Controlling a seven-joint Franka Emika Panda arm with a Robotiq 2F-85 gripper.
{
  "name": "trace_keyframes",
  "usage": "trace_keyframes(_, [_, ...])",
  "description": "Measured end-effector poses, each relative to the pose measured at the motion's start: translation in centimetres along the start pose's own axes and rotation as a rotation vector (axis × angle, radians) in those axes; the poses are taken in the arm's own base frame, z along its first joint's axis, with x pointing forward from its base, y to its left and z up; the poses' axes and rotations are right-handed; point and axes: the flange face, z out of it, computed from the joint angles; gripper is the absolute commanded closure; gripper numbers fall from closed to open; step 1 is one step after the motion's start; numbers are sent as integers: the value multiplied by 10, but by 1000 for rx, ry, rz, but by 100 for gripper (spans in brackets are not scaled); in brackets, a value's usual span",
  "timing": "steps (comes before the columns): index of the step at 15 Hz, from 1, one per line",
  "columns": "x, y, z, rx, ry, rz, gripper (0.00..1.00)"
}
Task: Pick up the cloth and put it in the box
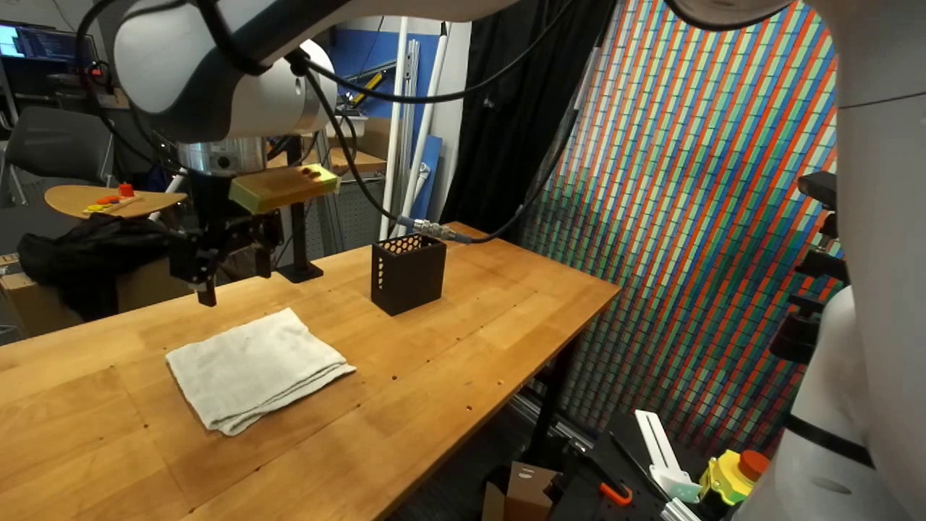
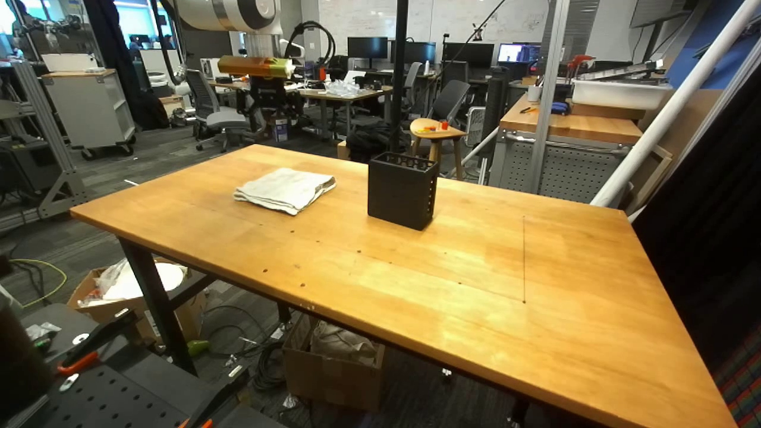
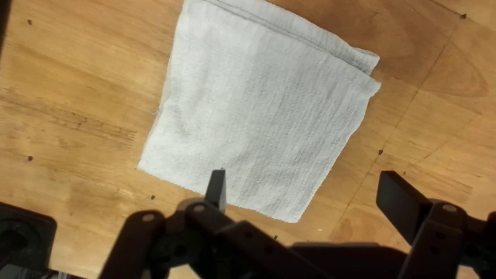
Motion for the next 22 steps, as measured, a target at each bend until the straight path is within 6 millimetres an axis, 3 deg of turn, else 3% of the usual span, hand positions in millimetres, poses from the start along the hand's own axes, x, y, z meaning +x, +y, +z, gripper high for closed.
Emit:
trace_keyframes(3, [5,-15,40,17,-17,-17,0])
trace_keyframes(6, [8,-15,82,29,-23,-14,0])
trace_keyframes(10, [6,4,126,36,-28,12,0])
trace_keyframes(14, [6,24,153,44,-42,30,0])
trace_keyframes(15, [7,26,156,48,-41,29,25])
trace_keyframes(16, [9,27,157,50,-39,27,26])
trace_keyframes(22, [20,27,160,57,-22,29,73])
